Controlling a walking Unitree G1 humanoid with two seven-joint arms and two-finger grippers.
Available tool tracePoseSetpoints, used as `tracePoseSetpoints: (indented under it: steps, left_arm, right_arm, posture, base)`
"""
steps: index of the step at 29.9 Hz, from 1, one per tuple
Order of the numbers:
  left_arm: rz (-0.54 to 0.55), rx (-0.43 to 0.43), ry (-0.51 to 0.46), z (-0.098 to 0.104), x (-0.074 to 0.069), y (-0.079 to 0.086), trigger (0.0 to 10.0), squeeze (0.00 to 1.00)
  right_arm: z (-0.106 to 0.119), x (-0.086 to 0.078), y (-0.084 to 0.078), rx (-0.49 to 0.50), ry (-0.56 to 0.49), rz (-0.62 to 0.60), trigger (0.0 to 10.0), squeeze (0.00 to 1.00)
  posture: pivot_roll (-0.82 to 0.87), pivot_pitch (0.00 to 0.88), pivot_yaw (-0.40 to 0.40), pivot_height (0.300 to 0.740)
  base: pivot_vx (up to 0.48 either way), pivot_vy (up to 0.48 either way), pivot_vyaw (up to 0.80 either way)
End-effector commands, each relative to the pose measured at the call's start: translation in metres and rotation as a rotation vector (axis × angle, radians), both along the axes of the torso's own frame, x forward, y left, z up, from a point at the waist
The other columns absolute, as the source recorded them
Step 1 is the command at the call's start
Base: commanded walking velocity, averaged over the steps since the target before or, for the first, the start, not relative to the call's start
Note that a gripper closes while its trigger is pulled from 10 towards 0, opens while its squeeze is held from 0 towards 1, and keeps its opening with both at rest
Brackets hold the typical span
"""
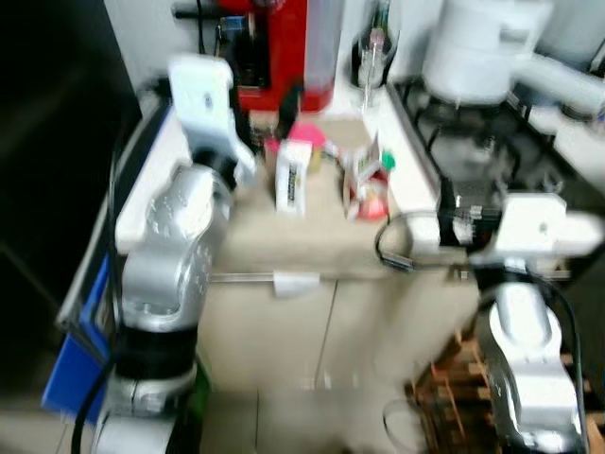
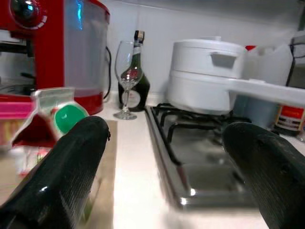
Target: Restocking fridge
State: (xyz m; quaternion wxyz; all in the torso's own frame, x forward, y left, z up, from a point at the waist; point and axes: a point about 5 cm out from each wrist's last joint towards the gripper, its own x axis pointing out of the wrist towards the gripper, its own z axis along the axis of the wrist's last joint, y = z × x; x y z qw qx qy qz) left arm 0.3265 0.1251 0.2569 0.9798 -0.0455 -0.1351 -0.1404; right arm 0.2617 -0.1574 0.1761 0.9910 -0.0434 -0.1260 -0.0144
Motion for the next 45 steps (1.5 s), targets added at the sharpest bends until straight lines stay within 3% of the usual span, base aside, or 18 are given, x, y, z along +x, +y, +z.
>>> tracePoseSetpoints:
  steps: [1, 2, 8, 12, 16, 30, 35, 45]
  left_arm:
    - [-0.029, -0.004, 0.073, -0.007, 0.009, -0.009, 10.0, 0.00]
    - [0.000, -0.034, 0.120, -0.011, 0.017, -0.005, 10.0, 0.00]
    - [-0.018, -0.064, 0.174, -0.010, 0.032, -0.011, 10.0, 0.00]
    - [0.032, 0.002, 0.201, -0.013, 0.043, -0.011, 10.0, 0.00]
    - [0.153, 0.062, 0.180, -0.009, 0.051, -0.002, 10.0, 0.00]
    - [0.199, 0.090, 0.128, 0.001, 0.049, -0.001, 10.0, 0.00]
    - [0.195, 0.096, 0.208, -0.009, 0.043, -0.006, 10.0, 0.00]
    - [0.186, 0.075, 0.233, -0.008, 0.032, -0.004, 10.0, 0.00]
  right_arm:
    - [0.000, -0.001, -0.008, -0.021, -0.006, -0.032, 10.0, 0.16]
    - [0.002, -0.002, -0.009, -0.025, -0.015, -0.032, 10.0, 0.15]
    - [0.002, -0.003, -0.011, -0.034, -0.003, -0.047, 10.0, 0.15]
    - [0.002, -0.004, -0.010, -0.032, -0.006, -0.045, 10.0, 0.15]
    - [0.001, -0.005, -0.009, -0.033, -0.003, -0.040, 10.0, 0.15]
    - [-0.001, -0.005, -0.009, -0.029, 0.011, -0.027, 10.0, 0.15]
    - [-0.001, -0.004, -0.008, -0.032, 0.013, -0.018, 10.0, 0.14]
    - [-0.001, -0.001, -0.009, -0.035, 0.011, -0.012, 10.0, 0.15]
  posture:
    - [-0.10, 0.014, 0.012, 0.740]
    - [-0.10, 0.023, 0.015, 0.740]
    - [-0.12, 0.033, 0.018, 0.740]
    - [-0.12, 0.041, 0.024, 0.740]
    - [-0.13, 0.051, 0.025, 0.740]
    - [-0.12, 0.057, 0.016, 0.740]
    - [-0.12, 0.056, 0.013, 0.740]
    - [-0.11, 0.042, 0.004, 0.740]
  base:
    - [0.000, 0.000, -0.47]
    - [0.000, 0.000, 0.00]
    - [0.000, 0.000, 0.00]
    - [0.000, 0.000, -0.28]
    - [0.000, 0.000, 0.00]
    - [0.000, 0.000, 0.00]
    - [0.000, 0.000, 0.00]
    - [0.000, 0.000, 0.00]
